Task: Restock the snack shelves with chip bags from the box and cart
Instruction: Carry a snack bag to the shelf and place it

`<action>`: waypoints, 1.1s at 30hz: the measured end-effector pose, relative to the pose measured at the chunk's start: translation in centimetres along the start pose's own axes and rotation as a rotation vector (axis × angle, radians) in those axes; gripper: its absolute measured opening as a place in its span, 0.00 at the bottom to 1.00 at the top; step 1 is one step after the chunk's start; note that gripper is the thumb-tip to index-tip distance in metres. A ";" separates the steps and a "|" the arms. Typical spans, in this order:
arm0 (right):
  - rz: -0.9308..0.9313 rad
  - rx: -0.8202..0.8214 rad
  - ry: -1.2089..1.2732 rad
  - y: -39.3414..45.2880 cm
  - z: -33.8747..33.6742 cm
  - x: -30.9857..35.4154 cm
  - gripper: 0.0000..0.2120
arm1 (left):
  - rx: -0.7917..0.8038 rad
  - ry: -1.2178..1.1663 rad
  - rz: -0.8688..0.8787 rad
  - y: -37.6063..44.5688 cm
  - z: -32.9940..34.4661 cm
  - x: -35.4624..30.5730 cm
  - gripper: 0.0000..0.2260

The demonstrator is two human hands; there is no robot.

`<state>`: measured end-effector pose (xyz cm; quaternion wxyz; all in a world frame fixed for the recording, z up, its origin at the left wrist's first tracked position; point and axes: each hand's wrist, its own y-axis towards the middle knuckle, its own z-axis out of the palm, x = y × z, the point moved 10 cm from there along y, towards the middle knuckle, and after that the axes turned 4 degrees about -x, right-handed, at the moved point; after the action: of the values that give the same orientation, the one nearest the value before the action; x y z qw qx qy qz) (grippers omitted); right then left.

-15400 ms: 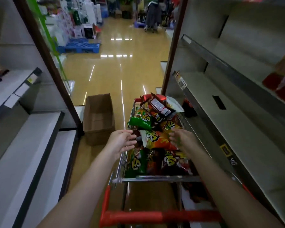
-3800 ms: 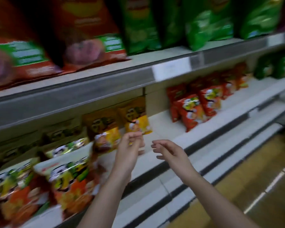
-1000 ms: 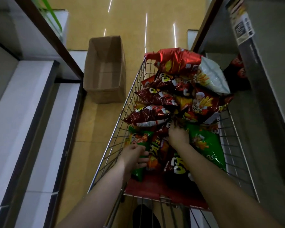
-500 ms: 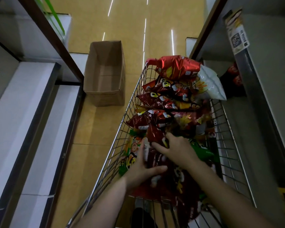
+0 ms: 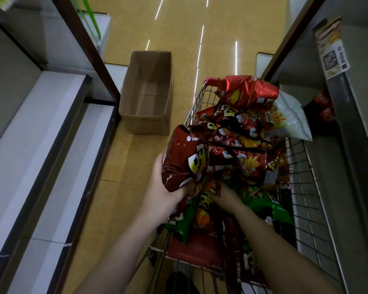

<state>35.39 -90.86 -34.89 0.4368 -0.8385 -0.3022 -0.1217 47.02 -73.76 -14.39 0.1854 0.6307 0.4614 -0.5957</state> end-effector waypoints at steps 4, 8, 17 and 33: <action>0.116 0.031 -0.119 2.7 2.1 -2.2 0.48 | 0.041 0.004 -0.023 0.4 -0.2 0.2 0.37; 0.105 -0.064 -0.325 2.8 1.3 -2.7 0.45 | 0.082 -0.015 -0.056 0.4 -0.6 0.7 0.35; -0.047 -0.220 -0.127 -6.5 -7.1 1.3 0.36 | -0.012 -0.172 -0.156 -0.5 -4.7 0.5 0.44; -0.385 -0.286 0.615 -23.9 -15.5 22.5 0.33 | -0.052 -0.283 -0.041 -10.1 -15.6 -6.7 0.33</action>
<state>39.43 -83.90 0.49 0.3549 -0.7432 -0.2891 -0.4879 48.91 -58.88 -1.55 0.2526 0.5256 0.4589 -0.6703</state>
